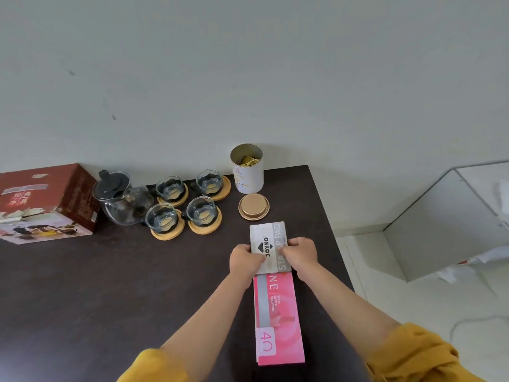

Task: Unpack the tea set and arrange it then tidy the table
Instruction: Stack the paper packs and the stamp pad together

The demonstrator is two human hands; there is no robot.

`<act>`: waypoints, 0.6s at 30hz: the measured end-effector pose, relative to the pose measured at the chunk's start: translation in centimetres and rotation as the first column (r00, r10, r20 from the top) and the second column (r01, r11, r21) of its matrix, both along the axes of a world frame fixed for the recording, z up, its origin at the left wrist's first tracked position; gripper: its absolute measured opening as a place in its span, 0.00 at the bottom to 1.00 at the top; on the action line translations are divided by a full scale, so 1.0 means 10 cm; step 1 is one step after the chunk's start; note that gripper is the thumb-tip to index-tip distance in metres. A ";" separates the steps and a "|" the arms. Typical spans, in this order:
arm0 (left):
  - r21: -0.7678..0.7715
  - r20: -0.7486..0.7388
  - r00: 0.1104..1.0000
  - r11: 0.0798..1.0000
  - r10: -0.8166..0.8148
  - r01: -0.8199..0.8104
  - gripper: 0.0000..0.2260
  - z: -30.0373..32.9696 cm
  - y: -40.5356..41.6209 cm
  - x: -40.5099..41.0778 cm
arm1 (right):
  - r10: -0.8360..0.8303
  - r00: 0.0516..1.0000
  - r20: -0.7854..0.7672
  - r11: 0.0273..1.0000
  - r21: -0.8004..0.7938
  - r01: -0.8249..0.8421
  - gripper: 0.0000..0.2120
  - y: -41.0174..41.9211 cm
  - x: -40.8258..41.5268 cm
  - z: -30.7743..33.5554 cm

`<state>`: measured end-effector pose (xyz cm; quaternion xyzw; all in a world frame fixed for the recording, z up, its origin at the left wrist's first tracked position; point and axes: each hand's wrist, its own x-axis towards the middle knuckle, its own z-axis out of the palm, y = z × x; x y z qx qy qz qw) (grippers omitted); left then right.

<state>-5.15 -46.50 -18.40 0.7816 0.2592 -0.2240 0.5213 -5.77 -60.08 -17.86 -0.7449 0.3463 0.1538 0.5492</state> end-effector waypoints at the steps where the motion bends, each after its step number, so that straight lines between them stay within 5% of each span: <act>1: 0.013 0.015 1.000 1.000 -0.027 0.027 0.14 0.01 -0.10 0.06 | -0.003 1.000 0.016 1.000 -0.011 0.003 0.05 -0.09 0.05 0.01; 8: 0.061 0.077 0.989 0.990 -0.130 0.125 0.05 0.03 -0.65 0.69 | -0.039 0.997 0.073 0.996 -0.081 0.045 0.08 -0.59 0.61 0.09; 18: 0.141 0.141 0.981 0.983 -0.134 0.114 0.16 -0.09 -1.00 1.62 | 0.020 0.995 0.095 0.996 -0.091 -0.011 0.08 -0.90 1.65 0.10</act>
